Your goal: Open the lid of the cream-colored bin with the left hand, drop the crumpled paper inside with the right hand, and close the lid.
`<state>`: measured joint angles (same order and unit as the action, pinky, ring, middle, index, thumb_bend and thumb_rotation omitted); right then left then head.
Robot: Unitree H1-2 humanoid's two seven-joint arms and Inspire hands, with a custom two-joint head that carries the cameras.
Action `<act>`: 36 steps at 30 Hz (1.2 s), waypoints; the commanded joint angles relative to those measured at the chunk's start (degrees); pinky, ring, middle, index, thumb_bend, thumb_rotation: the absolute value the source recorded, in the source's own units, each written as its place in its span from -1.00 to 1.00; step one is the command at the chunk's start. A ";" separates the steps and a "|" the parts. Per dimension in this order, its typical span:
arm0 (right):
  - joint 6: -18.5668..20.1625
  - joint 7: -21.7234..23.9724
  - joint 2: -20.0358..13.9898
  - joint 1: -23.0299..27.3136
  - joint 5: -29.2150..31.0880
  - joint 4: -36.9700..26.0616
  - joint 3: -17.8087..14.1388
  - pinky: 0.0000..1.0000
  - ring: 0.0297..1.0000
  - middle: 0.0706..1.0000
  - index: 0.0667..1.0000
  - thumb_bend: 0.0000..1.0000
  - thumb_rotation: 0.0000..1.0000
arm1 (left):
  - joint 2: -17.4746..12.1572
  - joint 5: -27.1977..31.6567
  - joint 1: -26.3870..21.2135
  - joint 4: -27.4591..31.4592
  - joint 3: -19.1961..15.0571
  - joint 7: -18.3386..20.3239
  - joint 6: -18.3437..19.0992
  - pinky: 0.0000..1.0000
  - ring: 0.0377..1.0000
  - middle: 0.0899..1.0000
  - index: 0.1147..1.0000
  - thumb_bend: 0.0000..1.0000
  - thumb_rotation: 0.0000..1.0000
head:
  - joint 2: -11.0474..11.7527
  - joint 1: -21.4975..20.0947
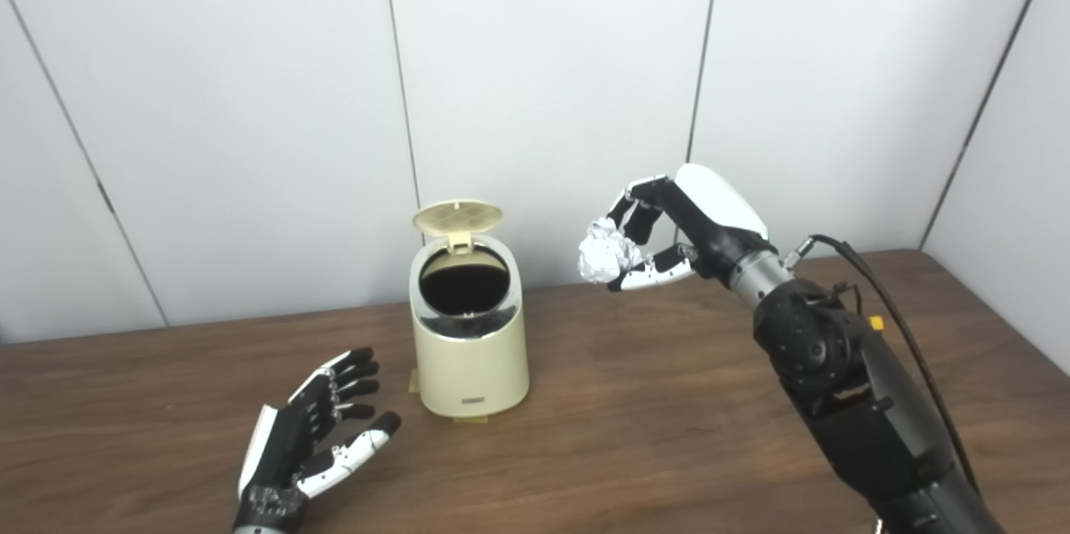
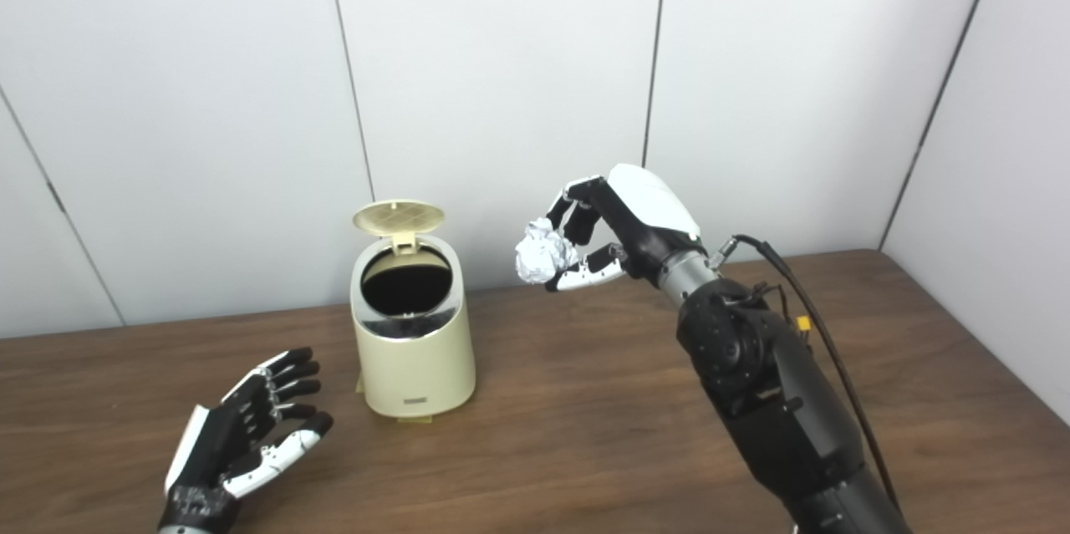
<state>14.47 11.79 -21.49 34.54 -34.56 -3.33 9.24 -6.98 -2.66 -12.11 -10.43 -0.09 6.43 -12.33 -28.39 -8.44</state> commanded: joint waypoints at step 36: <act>-1.71 -9.02 15.03 8.83 2.47 13.24 1.78 1.00 0.22 -0.14 -0.06 0.05 -1.00 | 2.88 -0.86 -0.44 0.08 1.84 -2.42 -0.26 0.36 0.52 0.54 0.62 0.38 -0.58 | -0.22 4.54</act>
<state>14.29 4.49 -6.56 39.91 -32.57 10.70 11.34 -4.96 -3.16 -12.69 -10.77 1.32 4.69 -12.33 -28.56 -3.87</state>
